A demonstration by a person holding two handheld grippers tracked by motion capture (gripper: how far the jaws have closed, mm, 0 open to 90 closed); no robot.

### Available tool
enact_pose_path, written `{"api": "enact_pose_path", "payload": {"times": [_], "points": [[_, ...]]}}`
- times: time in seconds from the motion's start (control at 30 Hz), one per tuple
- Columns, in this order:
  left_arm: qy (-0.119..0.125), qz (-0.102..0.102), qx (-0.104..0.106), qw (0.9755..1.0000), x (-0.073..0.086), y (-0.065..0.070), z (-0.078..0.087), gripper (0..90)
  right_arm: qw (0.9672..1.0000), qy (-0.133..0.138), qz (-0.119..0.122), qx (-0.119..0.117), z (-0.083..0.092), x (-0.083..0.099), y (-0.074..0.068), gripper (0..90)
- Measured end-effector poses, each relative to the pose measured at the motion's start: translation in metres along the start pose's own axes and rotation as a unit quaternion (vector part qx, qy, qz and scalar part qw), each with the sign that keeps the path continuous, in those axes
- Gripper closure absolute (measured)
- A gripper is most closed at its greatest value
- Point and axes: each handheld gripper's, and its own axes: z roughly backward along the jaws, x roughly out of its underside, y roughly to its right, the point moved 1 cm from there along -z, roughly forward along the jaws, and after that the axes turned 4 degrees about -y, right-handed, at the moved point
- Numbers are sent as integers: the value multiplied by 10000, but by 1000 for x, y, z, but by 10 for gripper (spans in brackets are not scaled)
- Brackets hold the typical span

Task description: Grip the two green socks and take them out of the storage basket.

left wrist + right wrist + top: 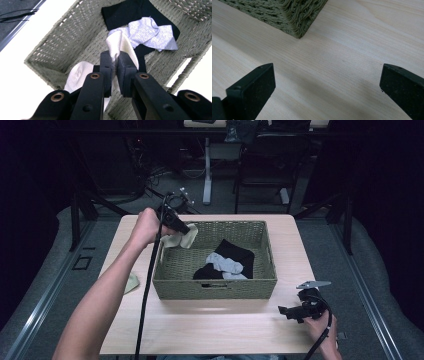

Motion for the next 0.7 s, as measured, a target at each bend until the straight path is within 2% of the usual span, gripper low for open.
{"api": "enact_pose_path", "payload": {"times": [0.1, 0.3, 0.7], "points": [[69, 63, -71, 9999, 5, -6, 12, 836, 10000, -5, -8, -10, 0, 0, 0, 0], [147, 175, -164, 9996, 14, -13, 23, 835, 10000, -33, 7, -23, -1, 0, 0, 0], [231, 496, -312, 9980, 46, -33, 44, 835, 10000, -85, 1, -23, -2, 0, 0, 0]]}}
